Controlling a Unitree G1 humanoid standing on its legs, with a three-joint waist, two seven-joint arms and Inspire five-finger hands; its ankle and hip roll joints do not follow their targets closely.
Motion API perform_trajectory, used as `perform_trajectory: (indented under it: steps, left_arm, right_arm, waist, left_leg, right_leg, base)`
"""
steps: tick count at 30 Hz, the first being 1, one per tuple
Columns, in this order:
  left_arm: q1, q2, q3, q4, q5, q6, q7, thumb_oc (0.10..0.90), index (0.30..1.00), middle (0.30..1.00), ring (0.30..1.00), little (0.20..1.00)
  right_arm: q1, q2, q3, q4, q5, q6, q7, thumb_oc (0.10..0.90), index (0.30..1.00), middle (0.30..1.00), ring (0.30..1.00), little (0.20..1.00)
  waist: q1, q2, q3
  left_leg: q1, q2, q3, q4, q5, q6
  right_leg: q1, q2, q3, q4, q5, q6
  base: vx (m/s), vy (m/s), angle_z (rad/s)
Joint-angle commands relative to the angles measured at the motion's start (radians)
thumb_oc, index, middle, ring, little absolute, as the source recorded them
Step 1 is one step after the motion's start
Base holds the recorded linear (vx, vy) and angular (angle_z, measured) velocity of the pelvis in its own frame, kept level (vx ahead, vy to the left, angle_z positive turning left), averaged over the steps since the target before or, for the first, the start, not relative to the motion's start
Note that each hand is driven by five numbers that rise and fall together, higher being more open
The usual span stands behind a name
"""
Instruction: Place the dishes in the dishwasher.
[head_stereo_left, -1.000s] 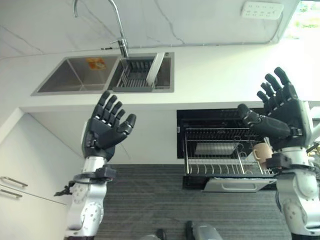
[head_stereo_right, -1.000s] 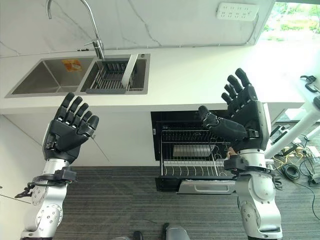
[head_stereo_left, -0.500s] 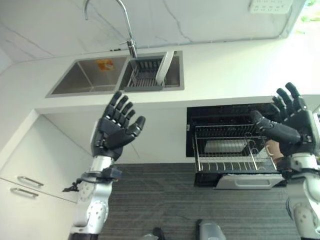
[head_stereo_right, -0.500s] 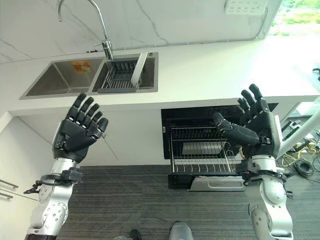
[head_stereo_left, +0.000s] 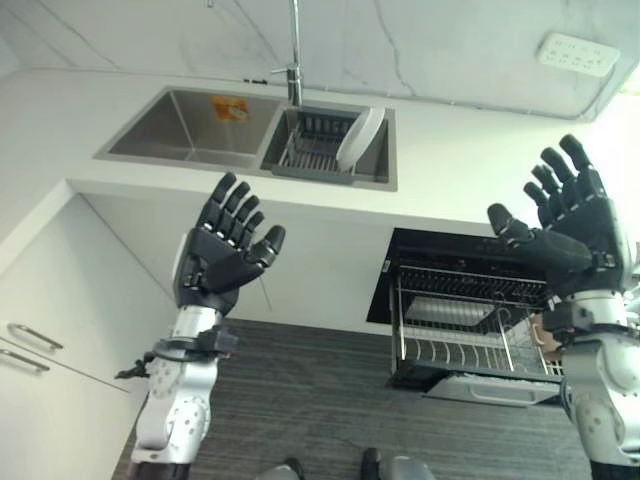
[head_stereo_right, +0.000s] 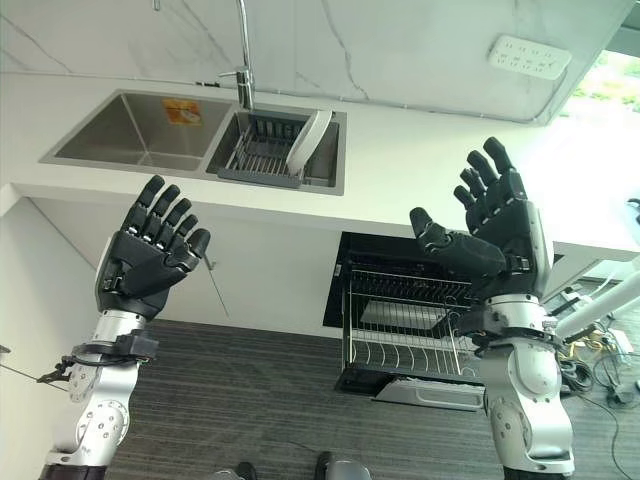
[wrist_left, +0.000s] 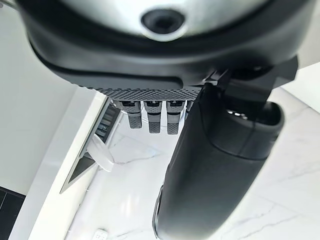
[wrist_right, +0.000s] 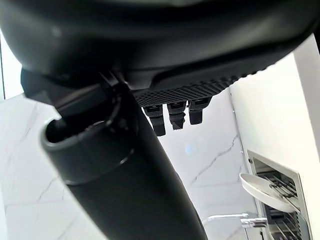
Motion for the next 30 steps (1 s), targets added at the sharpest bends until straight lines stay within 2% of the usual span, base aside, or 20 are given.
perform_trajectory:
  steps: [1,3,4,6,8,9,10,12,13,15,16,17,18,20,23,24,25,27,28,30]
  left_arm:
    - [-0.071,0.040,-0.004,-0.141,0.001,-0.032,-0.089,0.800,0.900,0.900,0.900,0.900]
    - [-0.075,0.038,-0.004,-0.149,-0.027,-0.020,-0.105,0.800,0.900,0.900,0.900,0.900]
    - [-0.080,0.038,-0.005,-0.148,-0.044,-0.016,-0.110,0.800,0.900,0.900,0.900,0.900]
    - [-0.077,0.044,-0.013,-0.145,-0.060,-0.022,-0.109,0.800,0.900,0.900,0.900,0.900]
    - [-0.061,0.046,-0.016,-0.144,-0.070,-0.026,-0.111,0.800,0.900,0.900,0.900,0.900]
    - [-0.048,0.048,-0.016,-0.147,-0.075,-0.038,-0.110,0.800,0.900,0.900,0.900,0.900]
    - [-0.036,0.046,-0.014,-0.150,-0.081,-0.046,-0.115,0.800,0.900,0.900,0.900,0.900]
    - [-0.012,0.037,-0.007,-0.137,-0.078,-0.087,-0.133,0.800,0.900,0.900,0.900,0.900]
    - [0.000,0.035,0.002,-0.129,-0.087,-0.108,-0.146,0.800,0.900,0.900,0.900,0.900]
    - [0.006,0.039,0.010,-0.122,-0.089,-0.120,-0.149,0.800,0.900,0.900,0.900,0.900]
    - [0.006,0.045,0.015,-0.113,-0.088,-0.122,-0.153,0.800,0.900,0.900,0.900,0.900]
    - [-0.009,0.064,0.017,-0.116,-0.068,-0.130,-0.165,0.800,0.900,0.900,0.900,0.900]
    - [-0.020,0.085,0.021,-0.140,-0.039,-0.137,-0.188,0.800,0.900,0.900,0.900,0.900]
    - [-0.046,0.097,0.032,-0.171,-0.048,-0.132,-0.221,0.800,0.900,0.900,0.900,0.900]
    - [-0.084,0.113,0.033,-0.183,-0.032,-0.135,-0.223,0.800,0.900,0.900,0.900,0.900]
    - [-0.095,0.117,0.029,-0.189,-0.018,-0.138,-0.214,0.800,0.900,0.900,0.900,0.900]
    - [-0.114,0.125,0.020,-0.197,0.001,-0.149,-0.202,0.800,0.900,0.900,0.900,0.900]
    - [-0.130,0.122,0.016,-0.206,0.038,-0.166,-0.188,0.800,0.900,0.900,0.900,0.900]
    - [-0.144,0.131,0.007,-0.217,0.052,-0.166,-0.157,0.800,0.900,0.900,0.900,0.900]
    - [-0.156,0.132,0.001,-0.217,0.053,-0.160,-0.148,0.800,0.900,0.900,0.900,0.900]
  right_arm:
    - [-0.062,-0.035,-0.053,-0.075,0.012,-0.106,-0.011,0.800,0.900,0.900,0.900,0.900]
    - [-0.065,-0.029,-0.056,-0.068,-0.005,-0.088,-0.010,0.800,0.900,0.900,0.900,0.900]
    - [-0.074,-0.026,-0.054,-0.067,-0.010,-0.075,-0.018,0.800,0.900,0.900,0.900,0.900]
    - [-0.093,-0.029,-0.040,-0.063,-0.022,-0.069,-0.035,0.800,0.900,0.900,0.900,0.900]
    - [-0.097,-0.039,-0.029,-0.059,-0.024,-0.078,-0.034,0.800,0.900,0.900,0.900,0.900]
    - [-0.094,-0.050,-0.031,-0.060,-0.015,-0.081,-0.028,0.800,0.900,0.900,0.900,0.900]
    - [-0.091,-0.059,-0.037,-0.058,-0.008,-0.082,-0.022,0.800,0.900,0.900,0.900,0.900]
    - [-0.096,-0.081,-0.050,-0.042,0.006,-0.078,-0.009,0.800,0.900,0.900,0.900,0.900]
    - [-0.096,-0.093,-0.055,-0.036,0.017,-0.077,-0.006,0.800,0.900,0.900,0.900,0.900]
    - [-0.089,-0.092,-0.059,-0.043,0.023,-0.067,-0.006,0.800,0.900,0.900,0.900,0.900]
    - [-0.080,-0.086,-0.065,-0.047,0.031,-0.063,0.003,0.800,0.900,0.900,0.900,0.900]
    - [-0.066,-0.079,-0.069,-0.065,0.037,-0.063,0.003,0.800,0.900,0.900,0.900,0.900]
    - [-0.045,-0.067,-0.082,-0.090,0.032,-0.078,-0.012,0.800,0.900,0.900,0.900,0.900]
    - [-0.033,-0.037,-0.087,-0.111,0.014,-0.085,-0.024,0.800,0.900,0.900,0.900,0.900]
    - [-0.027,-0.003,-0.079,-0.125,-0.016,-0.094,-0.045,0.800,0.900,0.900,0.900,0.900]
    - [-0.027,0.007,-0.075,-0.132,-0.025,-0.095,-0.051,0.800,0.900,0.900,0.900,0.900]
    - [-0.025,0.023,-0.066,-0.138,-0.047,-0.102,-0.056,0.800,0.900,0.900,0.900,0.900]
    - [-0.030,0.037,-0.047,-0.129,-0.069,-0.112,-0.044,0.800,0.900,0.900,0.900,0.900]
    - [-0.041,0.033,-0.032,-0.117,-0.088,-0.102,-0.052,0.800,0.900,0.900,0.900,0.900]
    - [-0.040,0.026,-0.033,-0.113,-0.095,-0.093,-0.063,0.800,0.900,0.900,0.900,0.900]
  waist:
    - [-0.023,-0.020,-0.029]
    - [-0.031,-0.006,-0.018]
    - [-0.041,0.000,-0.014]
    - [-0.038,0.026,-0.014]
    - [-0.032,0.065,-0.013]
    - [-0.027,0.083,-0.016]
    - [-0.026,0.095,-0.022]
    - [-0.030,0.112,-0.034]
    - [-0.034,0.113,-0.042]
    - [-0.033,0.113,-0.053]
    - [-0.036,0.113,-0.063]
    - [-0.034,0.107,-0.074]
    - [-0.023,0.097,-0.077]
    - [-0.019,0.088,-0.079]
    - [-0.021,0.081,-0.079]
    - [-0.020,0.082,-0.080]
    - [-0.019,0.090,-0.082]
    - [-0.021,0.094,-0.073]
    - [-0.030,0.097,-0.067]
    - [-0.037,0.091,-0.067]
  left_leg:
    - [-0.076,0.007,-0.008,0.243,0.114,-0.058]
    - [-0.121,0.060,0.010,0.303,0.158,-0.087]
    - [-0.120,0.091,0.054,0.263,0.159,-0.086]
    - [-0.105,0.116,0.092,0.094,0.184,-0.077]
    - [-0.166,0.182,0.041,0.092,0.168,-0.093]
    - [-0.209,0.219,-0.018,0.092,0.183,-0.113]
    - [-0.239,0.243,-0.068,0.092,0.197,-0.129]
    - [-0.273,0.277,-0.119,0.092,0.209,-0.150]
    - [-0.273,0.276,-0.107,0.092,0.155,-0.143]
    - [-0.270,0.273,-0.090,0.092,0.132,-0.137]
    - [-0.260,0.266,-0.073,0.092,0.114,-0.131]
    - [-0.247,0.238,-0.063,0.092,0.090,-0.114]
    - [-0.239,0.192,-0.076,0.092,0.070,-0.094]
    - [-0.216,0.140,-0.076,0.092,0.040,-0.066]
    - [-0.190,0.089,-0.082,0.092,0.009,-0.030]
    - [-0.183,0.076,-0.085,0.092,0.002,-0.019]
    - [-0.170,0.053,-0.101,0.092,-0.014,0.003]
    - [-0.144,0.026,-0.117,0.092,-0.030,0.022]
    - [-0.140,0.019,-0.133,0.092,-0.031,0.023]
    - [-0.142,0.008,-0.148,0.092,-0.029,0.023]
  right_leg:
    - [0.161,0.026,0.018,-0.122,-0.010,-0.009]
    - [0.173,0.027,0.008,-0.122,-0.014,-0.009]
    - [0.180,0.024,-0.001,-0.122,-0.017,0.001]
    - [0.189,0.020,-0.013,-0.122,-0.027,0.017]
    - [0.202,0.043,-0.007,-0.122,-0.042,0.027]
    - [0.205,0.053,0.005,-0.122,-0.050,0.031]
    - [0.208,0.058,0.015,-0.122,-0.056,0.033]
    - [0.216,0.051,0.030,-0.122,-0.067,0.040]
    - [0.222,0.032,0.034,-0.122,-0.073,0.052]
    - [0.228,0.008,0.033,-0.122,-0.073,0.067]
    - [0.239,-0.010,0.032,-0.122,-0.070,0.087]
    - [0.251,-0.036,0.032,-0.122,-0.065,0.114]
    - [0.253,-0.067,0.025,-0.122,-0.042,0.136]
    - [0.248,-0.112,0.004,-0.122,0.059,0.147]
    - [0.256,-0.138,-0.021,-0.122,0.156,0.151]
    - [0.262,-0.137,-0.029,-0.122,0.184,0.150]
    - [0.278,-0.122,-0.039,-0.096,0.238,0.145]
    - [0.226,-0.116,-0.039,0.023,0.270,0.135]
    - [0.180,-0.041,-0.010,-0.005,0.185,0.108]
    - [0.178,0.021,0.006,-0.063,0.140,0.094]
  base:
    - [0.08,-0.200,-0.10]
    - [0.07,-0.089,0.03]
    - [0.09,0.049,0.14]
    - [0.15,0.194,0.08]
    - [0.19,0.322,0.01]
    - [0.23,0.370,-0.26]
    - [0.26,0.382,-0.48]
    - [0.32,0.422,-0.64]
    - [0.33,0.454,-0.32]
    - [0.26,0.350,-0.19]
    - [0.30,0.387,-0.35]
    - [0.38,0.487,-0.24]
    - [0.35,0.468,-0.07]
    - [0.24,0.349,-0.06]
    - [0.19,0.284,0.36]
    - [0.23,0.332,0.43]
    - [0.22,0.334,0.39]
    - [0.23,0.336,0.32]
    - [0.19,0.192,0.12]
    - [0.15,0.002,0.08]
